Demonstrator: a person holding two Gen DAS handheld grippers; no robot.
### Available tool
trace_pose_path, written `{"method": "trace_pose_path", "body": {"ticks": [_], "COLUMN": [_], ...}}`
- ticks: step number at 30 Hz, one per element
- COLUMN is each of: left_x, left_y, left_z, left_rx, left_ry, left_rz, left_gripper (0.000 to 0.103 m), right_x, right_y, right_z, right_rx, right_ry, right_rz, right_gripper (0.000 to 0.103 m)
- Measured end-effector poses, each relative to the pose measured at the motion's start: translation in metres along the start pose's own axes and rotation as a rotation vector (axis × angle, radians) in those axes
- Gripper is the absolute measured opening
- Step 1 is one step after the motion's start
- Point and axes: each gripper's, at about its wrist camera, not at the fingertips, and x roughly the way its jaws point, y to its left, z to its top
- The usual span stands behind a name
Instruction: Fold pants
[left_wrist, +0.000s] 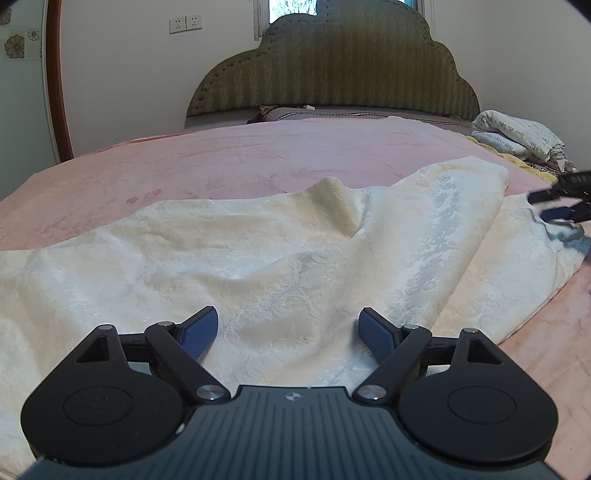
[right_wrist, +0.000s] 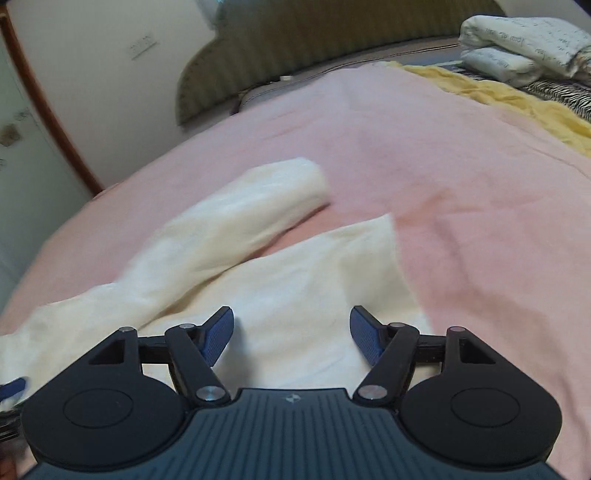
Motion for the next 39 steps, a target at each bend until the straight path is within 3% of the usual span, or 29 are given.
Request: {"method": "trace_pose_path", "body": {"ticks": [3, 7, 10, 12, 15, 18, 19, 21, 22, 24, 25, 26, 29, 30, 32, 33, 36, 39], "left_x": [0.0, 0.0, 0.001, 0.001, 0.001, 0.001, 0.001, 0.001, 0.001, 0.001, 0.002, 0.002, 0.002, 0.002, 0.002, 0.002, 0.002, 0.003], "left_y": [0.0, 0.0, 0.0, 0.0, 0.0, 0.0, 0.001, 0.001, 0.001, 0.001, 0.001, 0.0, 0.0, 0.0, 0.0, 0.0, 0.0, 0.002], "left_z": [0.0, 0.0, -0.001, 0.0, 0.0, 0.0, -0.001, -0.001, -0.001, -0.001, -0.001, -0.001, -0.001, -0.001, -0.001, -0.001, -0.001, -0.001], "left_rx": [0.001, 0.0, -0.002, -0.002, -0.002, -0.004, -0.006, -0.006, -0.005, -0.004, -0.002, -0.001, -0.002, -0.003, -0.004, -0.004, -0.004, -0.009], "left_ry": [0.002, 0.002, 0.003, 0.003, 0.003, 0.003, 0.002, 0.002, 0.002, 0.003, 0.004, 0.004, 0.005, 0.005, 0.006, 0.006, 0.006, 0.008], "left_rz": [0.0, 0.0, -0.003, -0.003, -0.003, -0.005, -0.007, -0.007, -0.007, -0.006, -0.005, -0.004, -0.005, -0.006, -0.006, -0.007, -0.008, -0.015], "left_gripper": [0.087, 0.088, 0.088, 0.088, 0.088, 0.088, 0.089, 0.089, 0.089, 0.089, 0.089, 0.089, 0.09, 0.09, 0.09, 0.09, 0.09, 0.091], "right_x": [0.02, 0.036, 0.014, -0.009, -0.025, -0.024, -0.029, -0.039, -0.043, -0.046, -0.047, -0.05, -0.044, -0.032, -0.003, 0.011, 0.041, 0.056], "right_y": [-0.018, -0.004, 0.013, 0.02, 0.031, 0.038, 0.036, 0.025, 0.023, 0.032, 0.039, 0.044, 0.034, 0.027, 0.019, 0.018, 0.028, 0.036], "right_z": [0.02, 0.04, 0.035, 0.021, -0.005, -0.039, -0.046, -0.045, -0.042, -0.036, -0.031, -0.024, 0.001, 0.007, 0.015, 0.018, 0.029, 0.043], "right_rx": [0.087, 0.008, -0.059, -0.12, -0.243, -0.439, -0.478, -0.439, -0.446, -0.482, -0.47, -0.424, -0.101, 0.034, 0.24, 0.297, 0.34, 0.413], "right_ry": [-0.067, -0.069, -0.152, -0.19, -0.093, 0.069, 0.05, 0.07, 0.074, 0.044, -0.016, -0.074, -0.156, -0.153, -0.082, -0.039, 0.042, 0.061], "right_rz": [0.03, -0.132, -0.311, -0.291, -0.253, -0.331, -0.357, -0.467, -0.524, -0.559, -0.551, -0.483, -0.083, 0.055, 0.231, 0.267, 0.199, 0.28], "right_gripper": [0.069, 0.069, 0.07, 0.07, 0.07, 0.072, 0.08, 0.088, 0.088, 0.088, 0.089, 0.089, 0.089, 0.089, 0.089, 0.089, 0.091, 0.091]}}
